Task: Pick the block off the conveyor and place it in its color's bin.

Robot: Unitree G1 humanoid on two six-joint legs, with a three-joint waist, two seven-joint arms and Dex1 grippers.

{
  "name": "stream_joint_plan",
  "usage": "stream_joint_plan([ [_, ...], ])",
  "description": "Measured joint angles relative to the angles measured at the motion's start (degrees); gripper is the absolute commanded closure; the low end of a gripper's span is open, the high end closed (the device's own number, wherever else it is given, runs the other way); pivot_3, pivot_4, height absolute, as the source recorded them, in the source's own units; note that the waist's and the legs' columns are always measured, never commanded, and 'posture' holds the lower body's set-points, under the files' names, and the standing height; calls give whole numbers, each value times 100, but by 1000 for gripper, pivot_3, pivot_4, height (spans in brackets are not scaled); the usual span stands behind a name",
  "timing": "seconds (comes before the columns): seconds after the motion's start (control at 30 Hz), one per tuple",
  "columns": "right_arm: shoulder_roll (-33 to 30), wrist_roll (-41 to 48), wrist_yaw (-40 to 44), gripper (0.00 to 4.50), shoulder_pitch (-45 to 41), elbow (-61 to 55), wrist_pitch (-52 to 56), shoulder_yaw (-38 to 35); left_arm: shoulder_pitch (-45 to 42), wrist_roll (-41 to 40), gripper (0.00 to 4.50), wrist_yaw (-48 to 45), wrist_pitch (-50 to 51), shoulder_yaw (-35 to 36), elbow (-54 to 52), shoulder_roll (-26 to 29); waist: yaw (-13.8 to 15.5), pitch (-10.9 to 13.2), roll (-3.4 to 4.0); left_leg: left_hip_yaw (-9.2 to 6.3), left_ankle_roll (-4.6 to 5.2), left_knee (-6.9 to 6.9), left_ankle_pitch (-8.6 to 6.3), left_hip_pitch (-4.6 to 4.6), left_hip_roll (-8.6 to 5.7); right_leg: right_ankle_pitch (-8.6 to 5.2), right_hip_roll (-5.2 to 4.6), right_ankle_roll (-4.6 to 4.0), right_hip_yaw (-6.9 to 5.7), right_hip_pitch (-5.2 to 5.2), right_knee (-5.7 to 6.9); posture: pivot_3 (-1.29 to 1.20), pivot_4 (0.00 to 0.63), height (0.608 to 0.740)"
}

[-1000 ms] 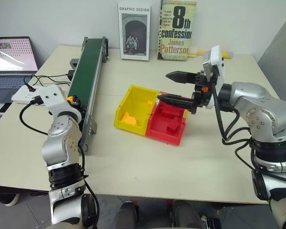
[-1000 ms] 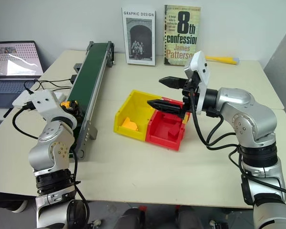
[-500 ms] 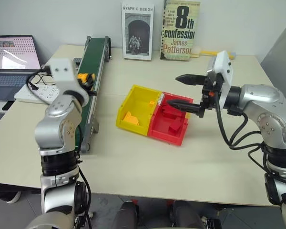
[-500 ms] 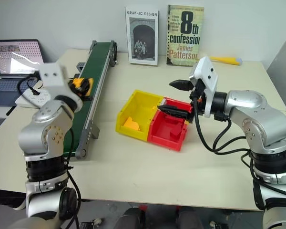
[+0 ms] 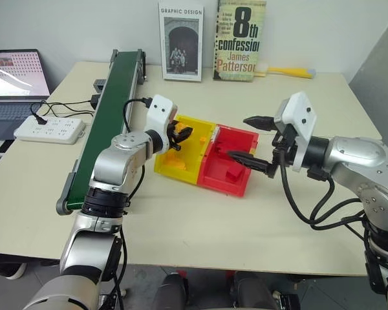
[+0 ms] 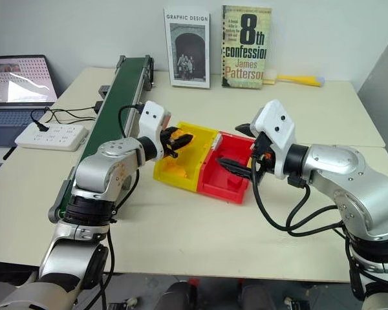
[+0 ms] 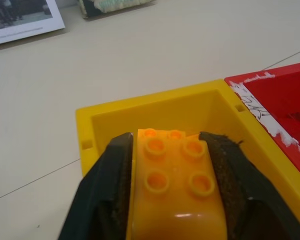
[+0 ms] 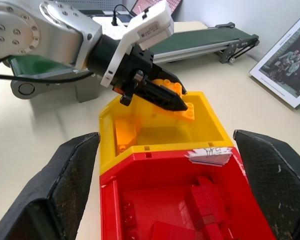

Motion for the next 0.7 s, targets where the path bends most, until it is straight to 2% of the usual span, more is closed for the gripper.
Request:
stream_joint_plan([
  [0.13, -10, 26, -106, 0, 77, -10, 68, -42, -2, -10, 555, -93, -40, 40, 2, -65, -1, 0, 0, 0, 0, -1, 0, 1, 1, 0, 1, 0, 0, -1, 0, 0, 150, 740],
  [0.23, -28, 18, -109, 0, 76, 32, 48, -66, -2, -16, 73, -141, -40, 61, 1, -68, -2, 0, 0, 1, 1, -1, 0, 1, 1, 0, 1, 0, 1, 0, 1, 0, 150, 740],
  [0.33, -87, -25, -21, 0, 95, 178, -105, -71, 3, -99, 73, -245, -26, 220, -111, 59, -6, 0, 0, 3, 1, -1, 0, 2, 2, 0, 2, 0, 1, -1, 1, 0, 150, 740],
  [0.4, -176, -70, 174, 0, 84, 436, -319, -58, 55, -177, 73, -544, 39, 268, -420, 462, -27, 0, 0, 5, 1, -3, 0, 2, 2, 0, 4, 0, 2, -3, 1, 0, 150, 740],
  [0.47, -408, -198, 497, 0, 13, 874, -608, -6, 270, -341, 73, -1103, 174, 323, -910, 1219, -66, 2, 4, 12, 1, -9, -1, 6, 3, 0, 6, 0, 9, -4, -1, 0, 150, 740],
  [0.6, -543, -454, 988, 0, -210, 1591, -1103, 126, 774, -661, 73, -1906, 362, 739, -1414, 2280, -78, 4, 7, 10, 4, -14, -3, 9, 9, 0, 7, 0, 6, -2, -4, 0, 150, 740],
  [0.7, -540, -587, 1210, 0, -262, 1993, -1401, 227, 1035, -802, 73, -2158, 394, 916, -1532, 2553, -40, 5, 8, 9, 16, -6, -9, 7, 6, 0, 6, 0, 2, 2, -3, 0, 150, 740],
])
